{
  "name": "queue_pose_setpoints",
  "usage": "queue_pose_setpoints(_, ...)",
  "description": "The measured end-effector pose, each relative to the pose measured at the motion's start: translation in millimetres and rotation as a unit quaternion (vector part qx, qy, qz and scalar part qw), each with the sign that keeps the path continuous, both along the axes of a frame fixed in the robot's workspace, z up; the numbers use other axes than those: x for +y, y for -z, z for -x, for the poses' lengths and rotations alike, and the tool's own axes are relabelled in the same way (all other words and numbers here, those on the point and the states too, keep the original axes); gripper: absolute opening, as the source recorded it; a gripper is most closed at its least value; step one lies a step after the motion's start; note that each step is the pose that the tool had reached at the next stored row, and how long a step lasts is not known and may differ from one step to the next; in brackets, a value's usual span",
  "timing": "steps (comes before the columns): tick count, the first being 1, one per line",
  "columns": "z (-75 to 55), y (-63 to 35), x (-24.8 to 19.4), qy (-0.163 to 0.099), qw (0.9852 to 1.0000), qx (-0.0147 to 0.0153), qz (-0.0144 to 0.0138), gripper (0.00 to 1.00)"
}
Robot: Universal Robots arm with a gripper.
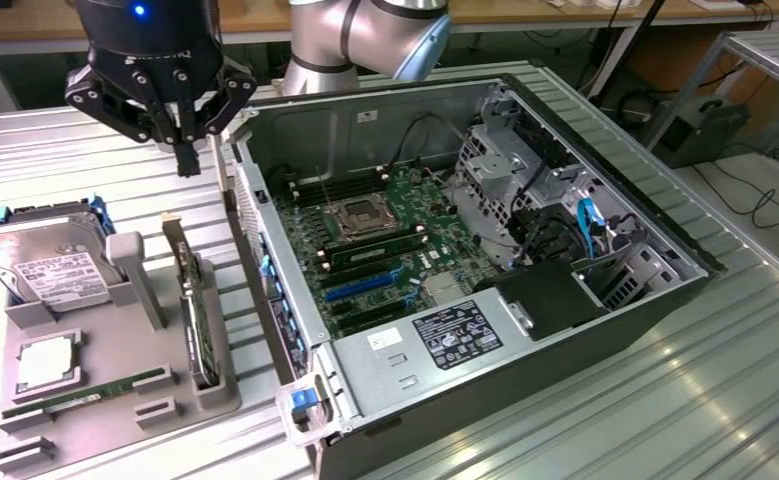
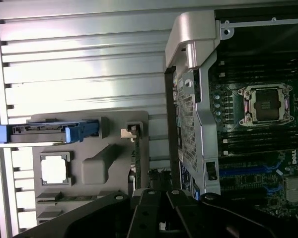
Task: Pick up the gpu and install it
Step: 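Reach for the gpu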
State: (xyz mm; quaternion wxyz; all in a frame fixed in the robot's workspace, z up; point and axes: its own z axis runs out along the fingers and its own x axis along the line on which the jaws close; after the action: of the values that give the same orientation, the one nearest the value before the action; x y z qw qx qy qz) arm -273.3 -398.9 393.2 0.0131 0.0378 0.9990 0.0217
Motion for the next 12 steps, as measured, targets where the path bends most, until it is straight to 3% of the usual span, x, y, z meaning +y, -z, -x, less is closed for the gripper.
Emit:
queue_pose_setpoints(7, 0.2, 0.0, -0.3, 0.0, 1.0, 0.0, 0.0, 0.11)
queue_pose_setpoints(12, 0.1, 0.0, -3.7, 0.0, 1.0, 0.0, 0.0, 0.11)
